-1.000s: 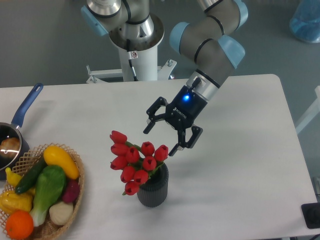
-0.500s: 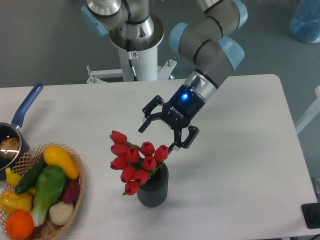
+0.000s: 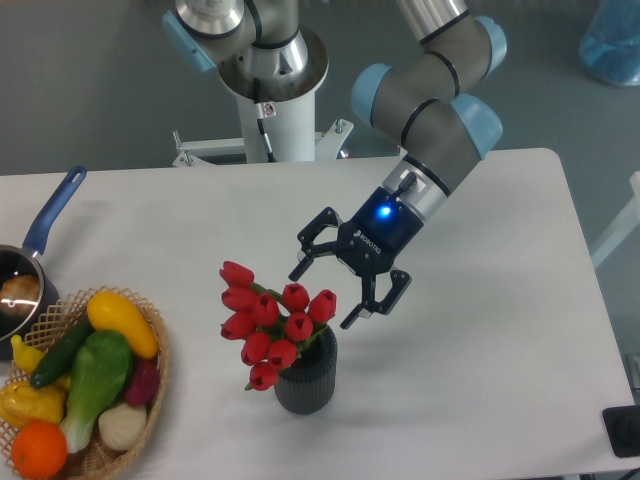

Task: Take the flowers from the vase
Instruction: 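Lower the open gripper around the tulip stems just above the vase rim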

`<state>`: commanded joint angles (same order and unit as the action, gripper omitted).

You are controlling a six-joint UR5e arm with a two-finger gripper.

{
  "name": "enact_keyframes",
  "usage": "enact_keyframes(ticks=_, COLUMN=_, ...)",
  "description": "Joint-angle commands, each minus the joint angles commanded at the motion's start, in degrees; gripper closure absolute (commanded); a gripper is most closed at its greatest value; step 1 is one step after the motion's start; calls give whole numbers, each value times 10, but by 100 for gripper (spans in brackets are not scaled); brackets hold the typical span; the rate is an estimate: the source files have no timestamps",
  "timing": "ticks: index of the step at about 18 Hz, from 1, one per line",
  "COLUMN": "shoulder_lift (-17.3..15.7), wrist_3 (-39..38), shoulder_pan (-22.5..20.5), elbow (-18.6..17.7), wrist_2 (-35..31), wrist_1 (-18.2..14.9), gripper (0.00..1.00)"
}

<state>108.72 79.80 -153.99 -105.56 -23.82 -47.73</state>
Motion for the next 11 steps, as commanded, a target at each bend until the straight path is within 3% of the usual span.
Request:
enact_keyframes(ticks=7, shoulder_lift=18, wrist_3=-1, shoulder_pan=11, elbow=16, wrist_2=20, wrist_1=0, gripper=0)
enact_keyframes(ticks=9, shoulder_lift=18, wrist_3=-1, shoulder_pan=12, elbow=17, wrist_2=20, wrist_1=0, gripper=8)
enact_keyframes(ticks=11, shoulder_lift=18, wrist_3=-1, shoulder_pan=13, elbow=16, wrist_2=20, wrist_1=0, gripper=25)
